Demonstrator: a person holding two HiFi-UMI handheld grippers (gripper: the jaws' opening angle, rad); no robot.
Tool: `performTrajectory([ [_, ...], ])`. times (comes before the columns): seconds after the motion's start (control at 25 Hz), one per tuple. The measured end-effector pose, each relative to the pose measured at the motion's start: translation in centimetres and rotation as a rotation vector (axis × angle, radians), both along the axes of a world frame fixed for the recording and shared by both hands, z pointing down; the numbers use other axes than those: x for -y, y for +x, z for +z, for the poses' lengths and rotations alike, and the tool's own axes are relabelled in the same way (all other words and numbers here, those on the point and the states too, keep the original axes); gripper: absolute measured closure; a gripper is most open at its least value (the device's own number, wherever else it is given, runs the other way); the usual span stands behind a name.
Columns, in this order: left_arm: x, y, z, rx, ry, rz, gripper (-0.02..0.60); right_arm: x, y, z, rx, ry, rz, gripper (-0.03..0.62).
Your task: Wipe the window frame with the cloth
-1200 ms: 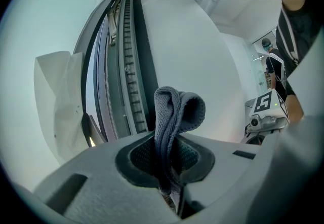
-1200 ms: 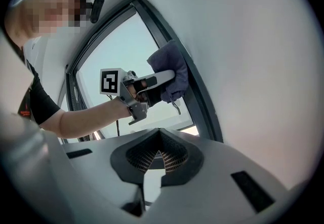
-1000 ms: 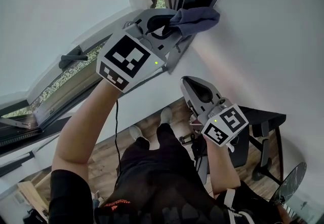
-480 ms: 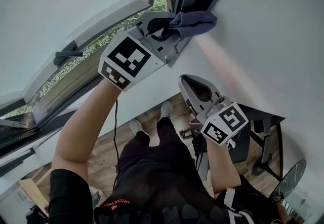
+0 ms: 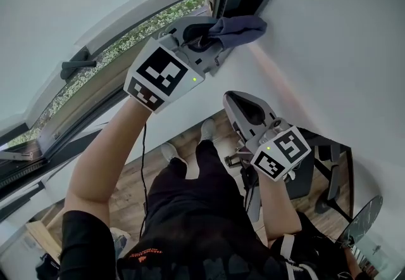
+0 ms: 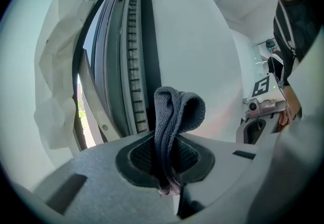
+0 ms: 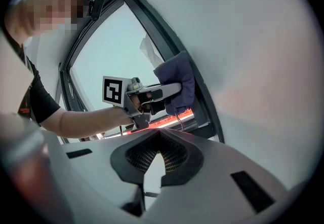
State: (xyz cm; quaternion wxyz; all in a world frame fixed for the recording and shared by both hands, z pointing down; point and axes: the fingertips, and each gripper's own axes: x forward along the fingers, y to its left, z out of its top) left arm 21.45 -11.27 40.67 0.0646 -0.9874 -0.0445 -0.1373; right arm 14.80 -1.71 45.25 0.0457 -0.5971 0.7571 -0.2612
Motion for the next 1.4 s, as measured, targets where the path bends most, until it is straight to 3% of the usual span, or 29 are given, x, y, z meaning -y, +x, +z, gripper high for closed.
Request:
performTrajectory([
  [1.4, 0.5, -0.5, 8.1, 0.116, -0.092, -0.059, 0.522, 0.3, -0.4, 3.1, 0.025, -0.062, -0.042, 0.594],
])
